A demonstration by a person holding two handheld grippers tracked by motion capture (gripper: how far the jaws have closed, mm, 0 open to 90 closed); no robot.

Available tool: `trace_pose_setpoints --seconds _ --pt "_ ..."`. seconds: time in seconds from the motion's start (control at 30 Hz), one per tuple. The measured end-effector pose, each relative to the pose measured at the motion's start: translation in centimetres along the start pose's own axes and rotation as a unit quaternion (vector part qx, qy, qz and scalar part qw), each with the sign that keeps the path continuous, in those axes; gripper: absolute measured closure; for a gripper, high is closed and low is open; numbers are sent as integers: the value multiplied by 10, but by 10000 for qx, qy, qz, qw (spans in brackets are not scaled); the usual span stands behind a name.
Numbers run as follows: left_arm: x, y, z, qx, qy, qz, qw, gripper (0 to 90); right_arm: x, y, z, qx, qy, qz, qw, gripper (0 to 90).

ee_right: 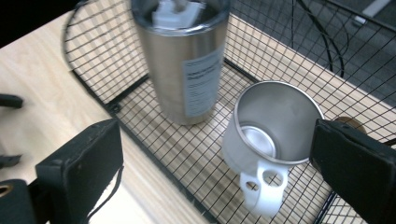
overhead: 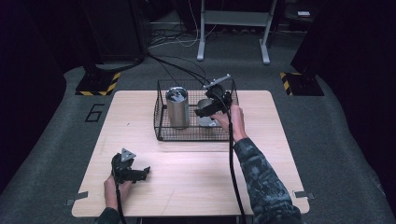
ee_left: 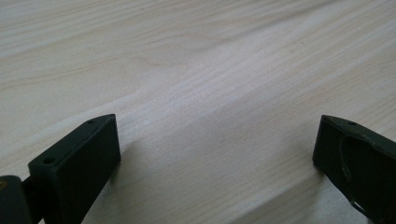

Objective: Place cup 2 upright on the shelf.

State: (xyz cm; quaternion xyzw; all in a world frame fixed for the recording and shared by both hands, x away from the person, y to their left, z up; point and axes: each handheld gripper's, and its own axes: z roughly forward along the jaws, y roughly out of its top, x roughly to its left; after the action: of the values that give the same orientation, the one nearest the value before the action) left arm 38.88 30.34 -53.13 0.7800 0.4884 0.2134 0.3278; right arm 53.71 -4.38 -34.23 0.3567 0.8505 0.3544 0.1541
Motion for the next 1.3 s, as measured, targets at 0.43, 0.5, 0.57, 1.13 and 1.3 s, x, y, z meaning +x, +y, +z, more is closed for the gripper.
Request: trace_pose_setpoints --seconds 0.43,0.5,0.57,1.13,1.3 --pt "0 0 0 -4 8 7 10000 5 34 -42 -49 -413 -96 -396 9983 26" --pt "0 0 0 -5 8 7 10000 5 37 -52 -53 -397 -90 -385 9984 27" --pt "0 0 0 -5 8 6 10000 5 40 -64 -57 -427 -129 -404 9982 28" --pt "0 0 0 5 -4 -11 10000 5 31 -190 -52 -357 -688 277 9966 29" --pt "0 0 0 1 7 -4 10000 5 23 -231 -38 -195 -747 611 9951 11"
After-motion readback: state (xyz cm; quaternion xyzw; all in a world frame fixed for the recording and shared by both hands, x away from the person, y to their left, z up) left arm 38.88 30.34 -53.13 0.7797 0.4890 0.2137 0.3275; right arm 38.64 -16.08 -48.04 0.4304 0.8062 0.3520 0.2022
